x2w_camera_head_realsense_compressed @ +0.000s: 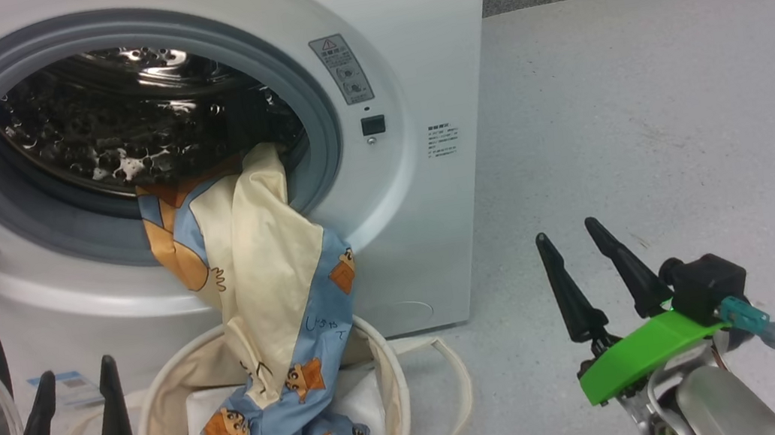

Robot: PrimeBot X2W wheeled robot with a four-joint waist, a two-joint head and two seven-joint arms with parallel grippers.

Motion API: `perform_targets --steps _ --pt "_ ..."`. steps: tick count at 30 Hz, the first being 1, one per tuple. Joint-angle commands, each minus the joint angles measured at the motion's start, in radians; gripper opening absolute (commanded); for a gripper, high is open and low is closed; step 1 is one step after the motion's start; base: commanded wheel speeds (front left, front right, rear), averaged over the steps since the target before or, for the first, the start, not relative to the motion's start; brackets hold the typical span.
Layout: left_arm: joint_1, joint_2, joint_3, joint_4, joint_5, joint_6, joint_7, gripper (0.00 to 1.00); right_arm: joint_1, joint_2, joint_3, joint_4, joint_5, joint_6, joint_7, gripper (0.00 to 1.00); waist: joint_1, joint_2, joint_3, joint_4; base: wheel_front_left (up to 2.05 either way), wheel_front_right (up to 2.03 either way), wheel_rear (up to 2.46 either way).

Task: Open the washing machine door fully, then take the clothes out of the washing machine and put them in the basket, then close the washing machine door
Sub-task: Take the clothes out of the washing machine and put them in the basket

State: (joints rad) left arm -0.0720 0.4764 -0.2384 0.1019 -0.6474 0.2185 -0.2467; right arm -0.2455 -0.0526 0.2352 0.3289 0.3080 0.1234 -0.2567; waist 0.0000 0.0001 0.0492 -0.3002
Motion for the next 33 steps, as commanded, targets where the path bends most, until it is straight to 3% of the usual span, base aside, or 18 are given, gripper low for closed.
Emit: perform_targets --steps 1,33 --pt "-0.041 0.034 0.048 -0.024 -0.009 -0.004 0.001 1.00 -0.030 0.002 0.015 -0.033 -0.007 0.007 -0.005 1.00 0.0000 -0.0001 0.000 0.000 0.00 0.00 0.00" --pt "-0.081 0.026 0.012 0.033 -0.006 -0.023 -0.001 1.00 -0.027 0.002 0.013 -0.041 -0.007 0.007 -0.005 1.00 0.0000 -0.0001 0.010 0.001 0.00 0.00 0.00"
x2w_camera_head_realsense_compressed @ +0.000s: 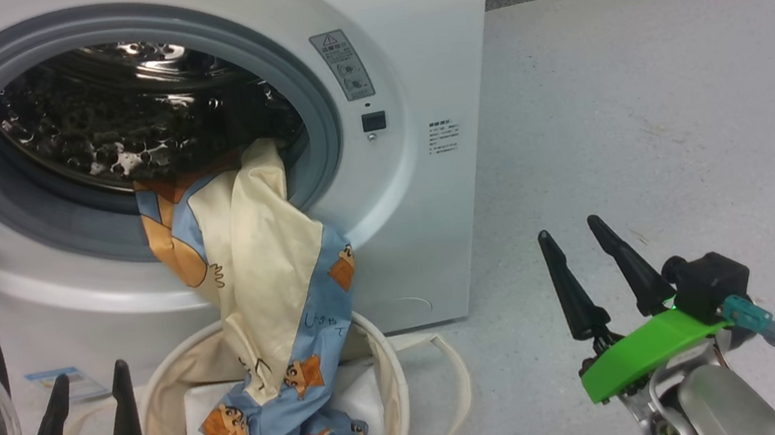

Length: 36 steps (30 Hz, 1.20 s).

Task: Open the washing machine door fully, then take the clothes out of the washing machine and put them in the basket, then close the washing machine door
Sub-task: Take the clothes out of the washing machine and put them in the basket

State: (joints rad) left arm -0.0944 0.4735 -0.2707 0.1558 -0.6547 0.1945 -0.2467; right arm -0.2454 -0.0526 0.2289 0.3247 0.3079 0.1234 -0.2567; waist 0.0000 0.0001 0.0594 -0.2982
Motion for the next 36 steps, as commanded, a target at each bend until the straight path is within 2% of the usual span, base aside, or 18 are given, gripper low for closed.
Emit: perform_targets --steps 1,8,13,17,22,28,29,36 --pt "-0.059 0.029 0.044 -0.021 0.001 0.001 -0.001 1.00 -0.028 0.002 0.020 -0.036 -0.006 0.007 -0.005 1.00 0.0000 -0.0001 0.001 -0.001 0.00 0.00 0.00" --pt "-0.073 0.019 0.035 -0.008 -0.011 -0.012 0.001 1.00 -0.029 0.002 0.019 -0.034 -0.008 0.007 -0.005 1.00 0.0000 -0.0001 0.006 -0.007 0.00 0.00 0.00" --pt "-0.133 0.000 -0.002 0.041 -0.016 -0.052 0.021 1.00 -0.035 0.002 0.019 -0.036 -0.005 0.007 -0.005 1.00 0.0000 -0.0001 0.022 -0.005 0.00 0.00 0.00" --pt "-0.241 -0.010 -0.058 0.102 0.010 -0.095 0.063 1.00 -0.046 0.002 0.018 -0.040 -0.006 0.007 -0.005 1.00 0.0000 -0.0001 0.054 -0.003 0.00 0.00 0.00" --pt "-0.428 -0.030 -0.131 0.232 0.061 -0.148 0.123 1.00 -0.067 0.002 0.017 -0.053 0.000 0.007 -0.005 1.00 0.0000 -0.0001 0.105 -0.012 0.00 0.00 0.00" --pt "-0.678 -0.087 -0.191 0.430 0.089 -0.235 0.175 1.00 -0.093 0.002 0.016 -0.071 0.010 0.007 -0.005 1.00 0.0000 -0.0001 0.191 -0.032 0.00 0.00 0.00" --pt "-0.678 -0.087 -0.191 0.430 0.089 -0.235 0.175 1.00 -0.093 0.002 0.016 -0.071 0.010 0.007 -0.005 1.00 0.0000 -0.0001 0.191 -0.032 0.00 0.00 0.00" --pt "-0.915 -0.128 -0.247 0.701 0.111 -0.296 0.232 1.00 -0.117 0.002 0.007 -0.093 0.030 0.007 -0.005 1.00 0.0000 -0.0001 0.268 -0.080 0.00 0.00 0.00"
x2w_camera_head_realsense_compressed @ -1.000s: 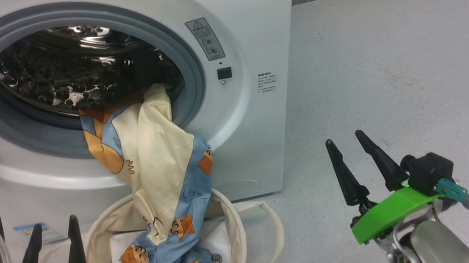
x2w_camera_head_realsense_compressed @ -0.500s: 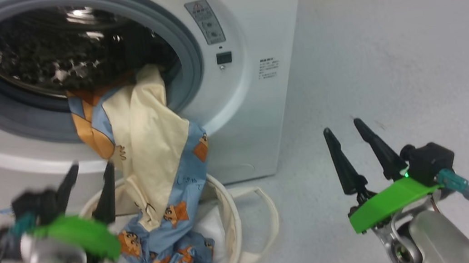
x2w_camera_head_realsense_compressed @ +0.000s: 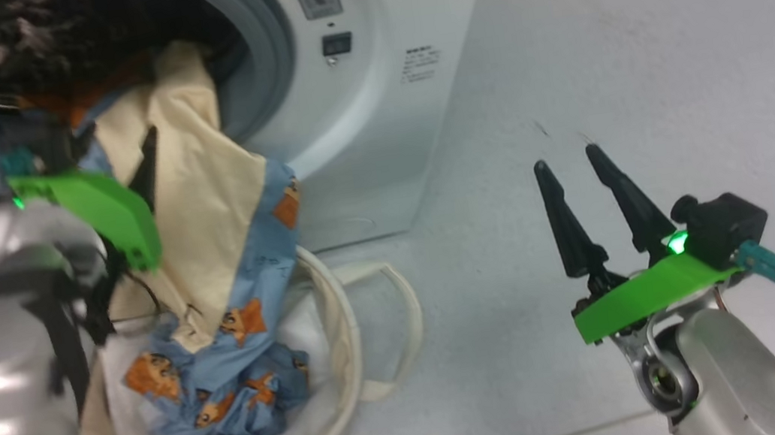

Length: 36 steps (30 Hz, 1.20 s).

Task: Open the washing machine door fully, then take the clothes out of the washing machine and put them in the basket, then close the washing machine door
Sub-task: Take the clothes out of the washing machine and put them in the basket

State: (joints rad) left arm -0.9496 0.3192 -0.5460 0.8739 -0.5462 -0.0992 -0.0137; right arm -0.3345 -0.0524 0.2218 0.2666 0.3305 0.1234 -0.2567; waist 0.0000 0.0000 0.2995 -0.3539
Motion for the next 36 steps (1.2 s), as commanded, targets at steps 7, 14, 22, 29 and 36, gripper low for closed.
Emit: perform_targets --steps 7,14,22,29,36 --pt "-0.270 0.030 -0.021 0.202 0.020 -0.025 0.077 1.00 -0.038 0.002 0.012 -0.064 0.042 0.007 -0.005 1.00 0.0000 0.0000 0.138 -0.073 0.00 0.00 0.00" --pt "-0.393 0.052 -0.037 0.332 0.018 -0.029 0.167 1.00 -0.048 0.002 0.010 -0.083 0.066 0.007 -0.005 1.00 0.0000 0.0000 0.224 -0.097 0.00 0.00 0.00" --pt "-0.418 0.055 -0.065 0.388 0.035 -0.020 0.198 1.00 -0.072 0.002 0.030 -0.093 0.079 0.007 -0.005 1.00 0.0000 0.0000 0.258 -0.094 0.00 0.00 0.00" --pt "-0.399 0.055 -0.080 0.402 0.034 -0.020 0.177 0.00 -0.084 0.002 0.035 -0.089 0.075 0.007 -0.005 1.00 0.0000 0.0000 0.251 -0.089 0.00 0.00 0.00" --pt "-0.386 0.054 -0.085 0.405 0.014 -0.028 0.150 0.00 -0.077 0.002 0.033 -0.082 0.074 0.007 -0.005 1.00 0.0000 0.0000 0.235 -0.085 0.00 0.00 0.00"
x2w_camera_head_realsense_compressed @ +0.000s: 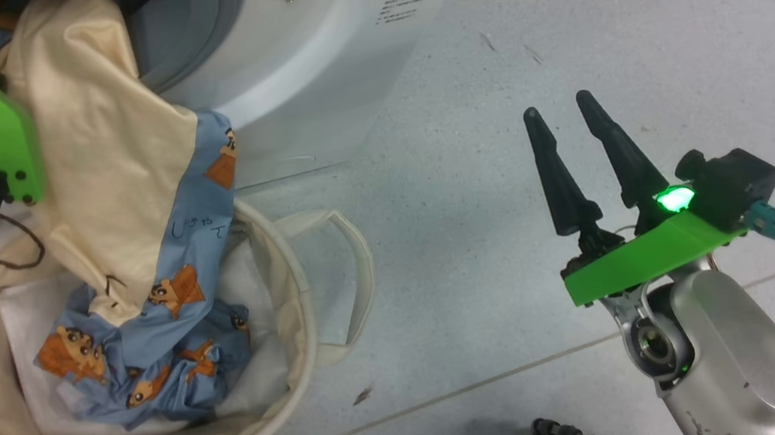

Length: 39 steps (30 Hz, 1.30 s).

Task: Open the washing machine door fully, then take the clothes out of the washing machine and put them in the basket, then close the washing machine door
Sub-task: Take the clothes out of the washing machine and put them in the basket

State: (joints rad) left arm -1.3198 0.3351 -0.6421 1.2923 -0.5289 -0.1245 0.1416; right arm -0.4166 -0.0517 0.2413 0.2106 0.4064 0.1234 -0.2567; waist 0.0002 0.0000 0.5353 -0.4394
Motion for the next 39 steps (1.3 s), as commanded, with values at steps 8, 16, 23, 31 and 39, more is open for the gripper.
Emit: perform_targets --steps 8,16,23,31,39 --pt "0.015 0.023 0.009 -0.078 -0.058 -0.006 -0.141 0.00 0.022 0.001 -0.009 -0.013 -0.009 0.007 -0.005 1.00 -0.0002 0.0000 -0.049 0.016 0.00 0.00 0.00" --pt "0.099 0.023 -0.025 -0.205 -0.122 -0.006 -0.298 0.00 0.057 0.001 -0.042 0.008 -0.032 0.007 -0.005 1.00 -0.0002 0.0000 -0.138 0.070 0.00 0.00 0.00" --pt "0.194 0.040 -0.040 -0.372 -0.152 -0.004 -0.382 0.00 0.085 0.001 -0.050 0.029 -0.064 0.007 -0.005 1.00 -0.0002 0.0000 -0.211 0.130 0.00 0.00 0.00" --pt "0.385 0.096 -0.010 -0.707 -0.119 0.119 -0.401 0.00 0.107 0.001 -0.054 0.045 -0.089 0.007 -0.005 1.00 -0.0002 0.0000 -0.272 0.184 0.00 0.00 0.00" --pt "0.640 0.202 -0.005 -1.093 -0.107 0.282 -0.367 0.00 0.112 0.001 -0.049 0.051 -0.097 0.007 -0.005 1.00 -0.0002 0.0000 -0.289 0.205 0.00 0.00 0.00"
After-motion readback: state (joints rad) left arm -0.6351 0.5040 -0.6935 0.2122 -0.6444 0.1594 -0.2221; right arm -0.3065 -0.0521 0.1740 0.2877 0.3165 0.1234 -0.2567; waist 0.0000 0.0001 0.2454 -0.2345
